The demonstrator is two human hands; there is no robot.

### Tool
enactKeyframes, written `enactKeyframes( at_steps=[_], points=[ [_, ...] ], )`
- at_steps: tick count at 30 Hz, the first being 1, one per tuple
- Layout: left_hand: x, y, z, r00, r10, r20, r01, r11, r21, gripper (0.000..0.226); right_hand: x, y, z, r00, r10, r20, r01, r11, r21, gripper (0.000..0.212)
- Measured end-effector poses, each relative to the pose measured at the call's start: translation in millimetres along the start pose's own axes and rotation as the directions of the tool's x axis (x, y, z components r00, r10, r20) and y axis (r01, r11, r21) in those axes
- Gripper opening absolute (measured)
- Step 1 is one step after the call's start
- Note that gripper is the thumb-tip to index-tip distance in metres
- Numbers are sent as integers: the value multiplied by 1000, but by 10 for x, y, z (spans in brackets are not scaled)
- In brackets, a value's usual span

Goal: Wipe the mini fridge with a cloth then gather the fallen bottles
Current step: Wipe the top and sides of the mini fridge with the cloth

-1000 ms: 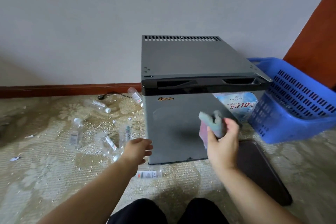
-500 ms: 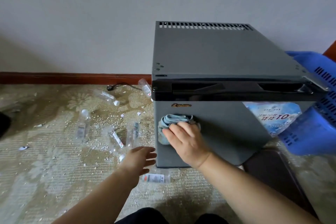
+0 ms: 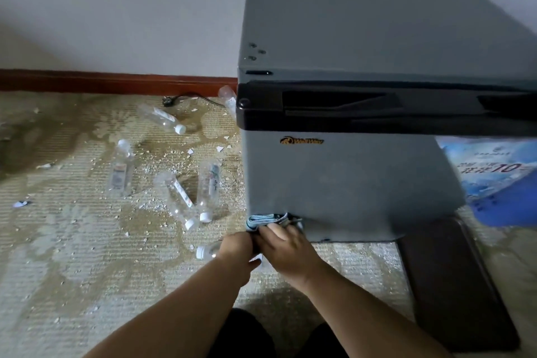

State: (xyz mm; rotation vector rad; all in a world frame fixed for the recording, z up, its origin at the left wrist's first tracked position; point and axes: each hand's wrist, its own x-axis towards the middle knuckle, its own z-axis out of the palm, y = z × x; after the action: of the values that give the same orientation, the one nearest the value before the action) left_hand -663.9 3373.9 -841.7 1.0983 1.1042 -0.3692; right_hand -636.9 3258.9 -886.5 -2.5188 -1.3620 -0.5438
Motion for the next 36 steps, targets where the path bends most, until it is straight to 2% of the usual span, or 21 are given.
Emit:
enactKeyframes(
  at_steps=[2,6,9,11,14,16,18,22,26,31,33,36],
  points=[
    [-64,-38,60,999,44,-4,-44,999,13,20,15,34,-111,1000,26,0,-26,1000,7,11],
    [-408,62,261,982,145,124,-136,988,-76,18,27,306,-553,998,0,-57,-1,1000,-23,17],
    [-779,226,425,957,263,125,-237,953,-190,19,98,462,-989,983,-19,-185,8,998,-56,22],
    [-1072,338,514,906,398,145,-360,904,-231,24,192,511,-1286,953,-4,-304,-21,997,-79,28],
    [-1482,542,587,778,606,167,-559,789,-256,22,359,559,-1680,883,75,-464,-121,990,-69,34],
    [-1643,648,608,711,690,134,-653,719,-237,14,422,558,-1814,855,141,-499,-188,981,-44,30],
    [-1640,658,626,687,720,95,-697,691,-193,12,420,519,-1820,855,117,-505,-195,975,-103,24],
    [-1333,435,647,758,652,25,-649,757,-68,9,261,520,-1573,893,27,-450,-130,971,-200,19],
    [-906,146,709,841,541,-12,-541,841,8,10,-87,612,-1105,961,21,-277,-70,983,-171,21],
    [-431,-112,892,946,318,-59,-322,943,-80,22,-485,768,-607,999,33,-27,-37,986,-162,24],
    [-269,-191,960,970,236,-60,-239,969,-62,24,-584,812,-467,999,33,28,-28,986,-162,22],
    [-132,-235,1048,981,180,-74,-183,982,-35,30,-669,877,-352,999,41,33,-35,986,-162,19]
  ],
)
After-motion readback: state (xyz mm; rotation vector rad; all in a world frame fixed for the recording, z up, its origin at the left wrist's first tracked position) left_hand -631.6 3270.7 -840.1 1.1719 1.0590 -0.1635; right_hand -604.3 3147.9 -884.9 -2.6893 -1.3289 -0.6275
